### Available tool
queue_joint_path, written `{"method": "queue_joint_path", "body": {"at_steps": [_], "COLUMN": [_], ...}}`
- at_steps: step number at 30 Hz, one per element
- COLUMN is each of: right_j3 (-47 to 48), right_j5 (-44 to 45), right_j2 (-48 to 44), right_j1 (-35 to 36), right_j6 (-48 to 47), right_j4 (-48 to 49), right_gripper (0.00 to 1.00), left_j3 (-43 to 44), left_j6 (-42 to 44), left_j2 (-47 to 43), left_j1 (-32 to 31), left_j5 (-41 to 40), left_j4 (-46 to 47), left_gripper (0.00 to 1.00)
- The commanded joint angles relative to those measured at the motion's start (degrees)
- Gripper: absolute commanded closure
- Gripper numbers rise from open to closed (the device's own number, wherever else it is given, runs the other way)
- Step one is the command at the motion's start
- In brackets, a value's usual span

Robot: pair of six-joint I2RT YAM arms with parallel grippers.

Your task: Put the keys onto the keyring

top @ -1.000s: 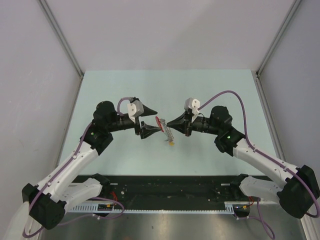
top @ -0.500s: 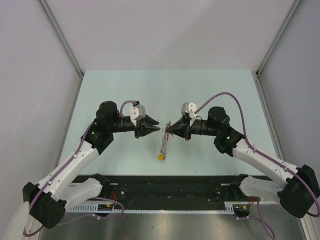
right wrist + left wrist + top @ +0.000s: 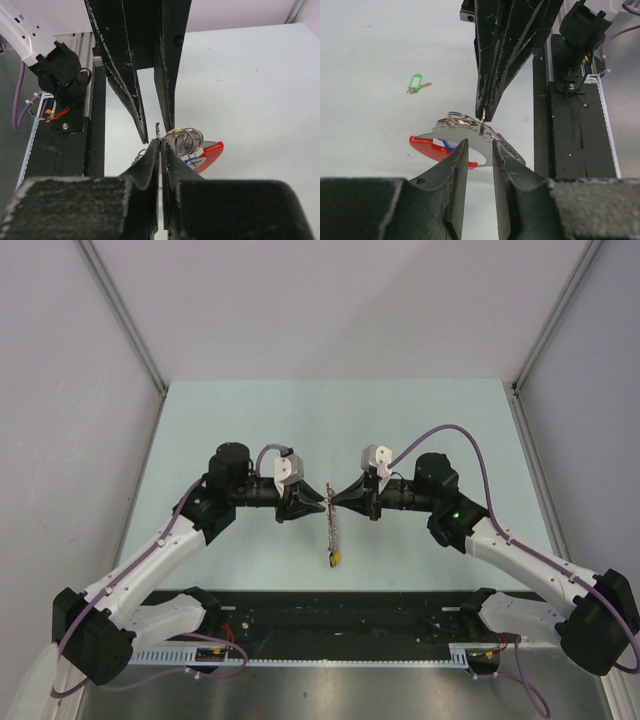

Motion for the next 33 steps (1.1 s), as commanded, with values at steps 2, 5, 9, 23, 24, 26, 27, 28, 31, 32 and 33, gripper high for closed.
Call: {"method": "queue_joint_path", "body": {"at_steps": [2, 5, 9, 23, 24, 26, 27, 28, 31, 32, 33], "right_j3": [3.3, 3.3, 3.5, 4.6, 4.7, 5.1, 5.2, 5.3, 5.5, 5.5, 5.7], "right_j5": [0.3, 0.2, 0.1, 0.5, 0.6, 0.7, 0.8, 0.9, 1.2, 1.2, 1.2], "right_j2": [-0.5, -0.5, -0.4, 0.4, 0.4, 0.7, 0.9, 1.0, 1.1, 1.0, 1.0], "right_j1": [0.4, 0.6, 0.9, 1.9, 1.9, 2.1, 2.2, 2.3, 2.4, 2.4, 2.4], "right_j6": [-1.3, -1.5, -2.1, -4.4, -4.7, -5.1, -5.3, -5.6, -5.9, -6.0, -6.2], "right_j4": [1.6, 1.4, 0.8, -1.9, -2.3, -2.9, -3.4, -3.6, -4.1, -4.2, -4.4], "right_gripper": [1.0, 1.0, 1.0, 1.0, 1.0, 1.0, 1.0, 1.0, 1.0, 1.0, 1.0], "left_j3": [2.2, 2.3, 2.2, 2.5, 2.5, 2.6, 2.6, 2.6, 2.9, 2.9, 2.9], "left_j6": [0.9, 0.4, -0.4, 0.0, 0.1, 0.2, 0.2, 0.4, 1.3, 1.5, 1.7], "left_j2": [0.0, 0.1, 0.1, 0.0, 0.1, 0.0, 0.0, 0.0, 0.0, 0.0, 0.0], "left_j1": [-0.4, -0.5, -0.5, -0.6, -0.6, -0.6, -0.6, -0.6, -0.7, -0.8, -0.8], "left_j5": [5.4, 6.6, 7.9, 7.2, 7.2, 7.1, 7.0, 7.0, 6.4, 6.2, 5.7], "left_j4": [-0.8, -0.4, 0.3, -0.6, -0.7, -0.7, -0.8, -1.1, -2.0, -2.3, -2.5], "left_gripper": [0.7, 0.7, 0.71, 0.75, 0.75, 0.75, 0.76, 0.76, 0.83, 0.86, 0.87]}}
